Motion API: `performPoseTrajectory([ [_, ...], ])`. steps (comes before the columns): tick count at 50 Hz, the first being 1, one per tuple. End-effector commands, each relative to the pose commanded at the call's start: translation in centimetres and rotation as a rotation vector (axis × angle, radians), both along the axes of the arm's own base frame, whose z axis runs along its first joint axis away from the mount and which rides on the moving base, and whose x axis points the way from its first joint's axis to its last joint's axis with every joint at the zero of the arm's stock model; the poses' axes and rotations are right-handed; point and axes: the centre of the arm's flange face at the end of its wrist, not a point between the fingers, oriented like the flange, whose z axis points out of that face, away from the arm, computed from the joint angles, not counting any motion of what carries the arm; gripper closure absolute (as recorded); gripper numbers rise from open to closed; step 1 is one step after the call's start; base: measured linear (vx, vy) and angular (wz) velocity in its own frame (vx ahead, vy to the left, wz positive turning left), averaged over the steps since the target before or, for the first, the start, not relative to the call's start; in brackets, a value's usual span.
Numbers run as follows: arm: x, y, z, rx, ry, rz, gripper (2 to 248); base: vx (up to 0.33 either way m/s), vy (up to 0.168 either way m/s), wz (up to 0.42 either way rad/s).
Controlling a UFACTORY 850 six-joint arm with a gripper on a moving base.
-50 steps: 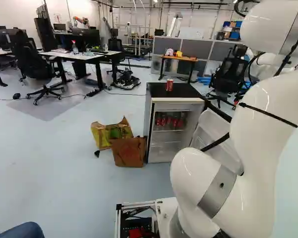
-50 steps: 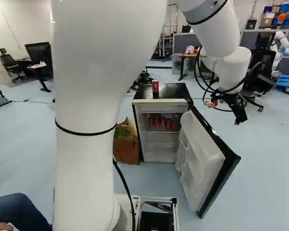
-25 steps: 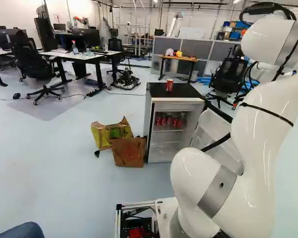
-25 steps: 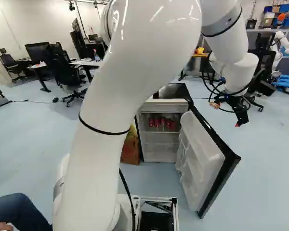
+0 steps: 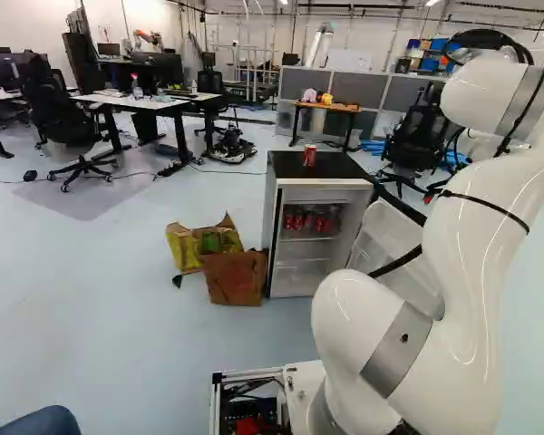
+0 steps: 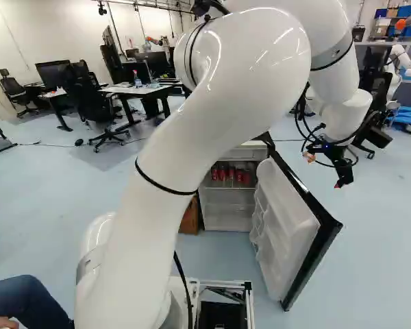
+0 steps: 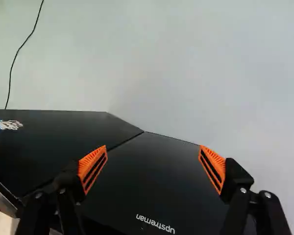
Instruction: Grab a drink from the fridge
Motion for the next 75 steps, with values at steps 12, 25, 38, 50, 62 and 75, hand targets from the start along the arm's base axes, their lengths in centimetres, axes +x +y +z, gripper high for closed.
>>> performPoseTrajectory([
  [12,0.1,-0.1,-1.1,0.024,0.013,0.003,3,0.0,0.0,0.0],
  [25,0.0,0.1,-1.1,0.046,0.023,0.009,3,0.0,0.0,0.0],
  [38,-0.3,0.6,-1.2,0.085,0.04,0.016,3,0.0,0.0,0.0],
  [50,-1.0,1.2,-1.2,0.131,0.061,0.021,3,0.0,0.0,0.0],
  [62,-1.7,2.0,-1.3,0.178,0.082,0.026,3,0.0,0.0,0.0],
  [75,-2.7,2.9,-1.3,0.231,0.106,0.031,3,0.0,0.0,0.0],
])
